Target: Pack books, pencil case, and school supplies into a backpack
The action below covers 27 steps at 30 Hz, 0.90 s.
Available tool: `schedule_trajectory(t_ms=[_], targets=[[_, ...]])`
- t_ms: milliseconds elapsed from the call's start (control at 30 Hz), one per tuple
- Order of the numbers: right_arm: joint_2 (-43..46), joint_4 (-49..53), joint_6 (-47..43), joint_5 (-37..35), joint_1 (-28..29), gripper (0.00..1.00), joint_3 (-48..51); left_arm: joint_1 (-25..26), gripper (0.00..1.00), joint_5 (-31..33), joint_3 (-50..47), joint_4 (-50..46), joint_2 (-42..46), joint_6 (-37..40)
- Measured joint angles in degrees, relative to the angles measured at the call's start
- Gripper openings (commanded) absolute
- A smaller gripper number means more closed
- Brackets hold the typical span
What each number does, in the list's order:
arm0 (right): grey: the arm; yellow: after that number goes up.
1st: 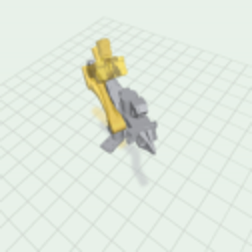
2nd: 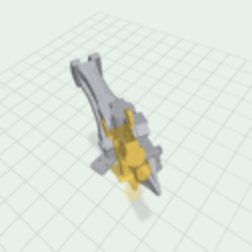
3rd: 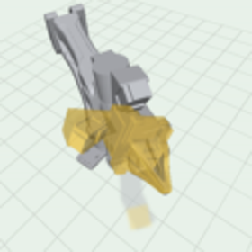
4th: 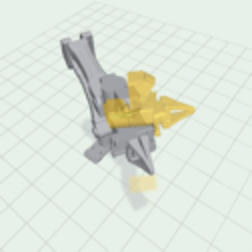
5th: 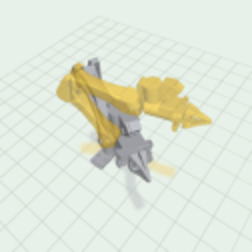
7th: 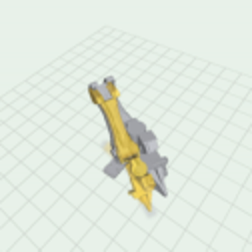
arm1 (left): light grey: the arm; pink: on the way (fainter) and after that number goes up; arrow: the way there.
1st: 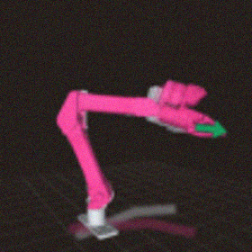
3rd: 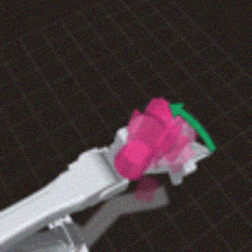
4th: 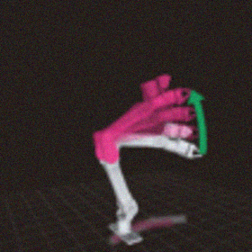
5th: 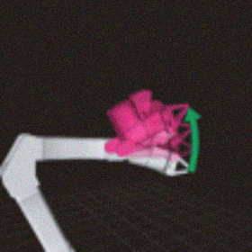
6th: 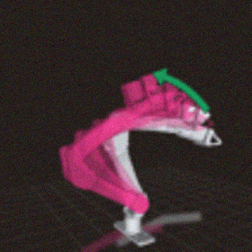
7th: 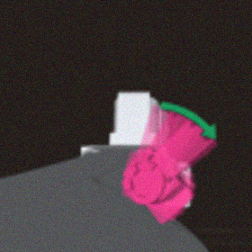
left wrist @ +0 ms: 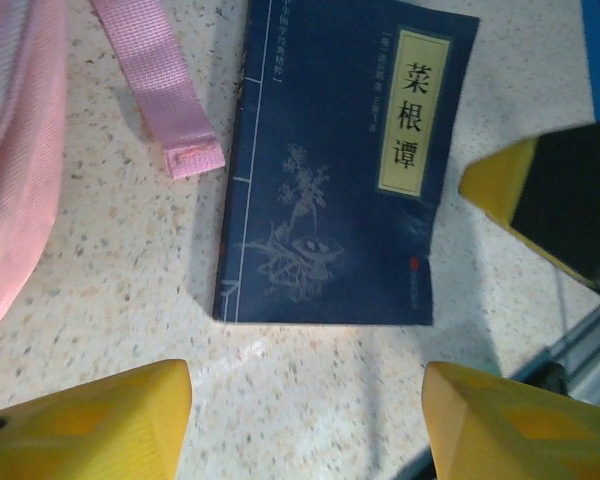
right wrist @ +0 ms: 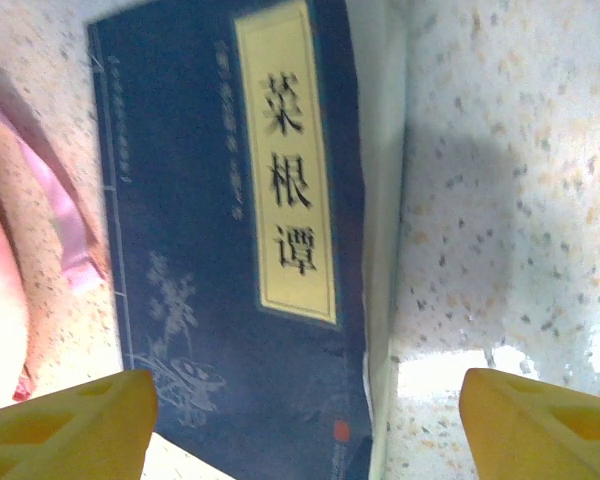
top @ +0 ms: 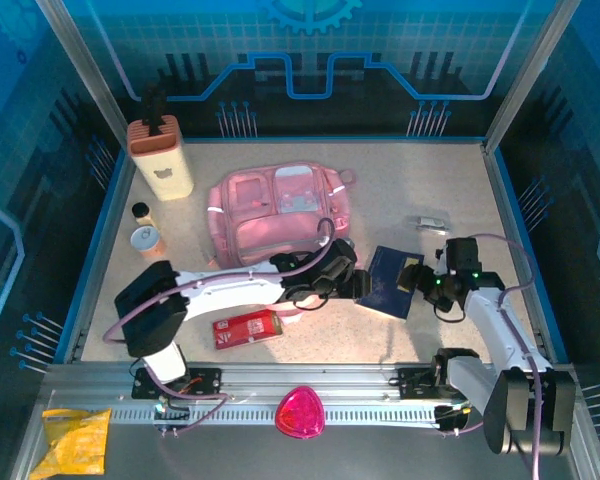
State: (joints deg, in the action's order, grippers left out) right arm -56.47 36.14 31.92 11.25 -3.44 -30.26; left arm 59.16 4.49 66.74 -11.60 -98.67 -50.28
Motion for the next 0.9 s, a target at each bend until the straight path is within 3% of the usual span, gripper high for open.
schedule_trajectory(t_ms=[300,633,900], targets=[[-1.1,-1.4,2.8,1.5,0.4,0.53,4.2,0.0,0.49,0.0,7.9,1.2,-13.2,-0.9],[-2.7,-4.2,4.1,1.5,2.7,0.51,5.2,-0.1,0.38,0.2,13.5,0.7,-20.5,-0.8],[-4.5,-6.1,4.6,2.3,3.9,0.46,5.2,-0.4,0.31,0.4,14.0,-0.2,-21.2,-0.9]])
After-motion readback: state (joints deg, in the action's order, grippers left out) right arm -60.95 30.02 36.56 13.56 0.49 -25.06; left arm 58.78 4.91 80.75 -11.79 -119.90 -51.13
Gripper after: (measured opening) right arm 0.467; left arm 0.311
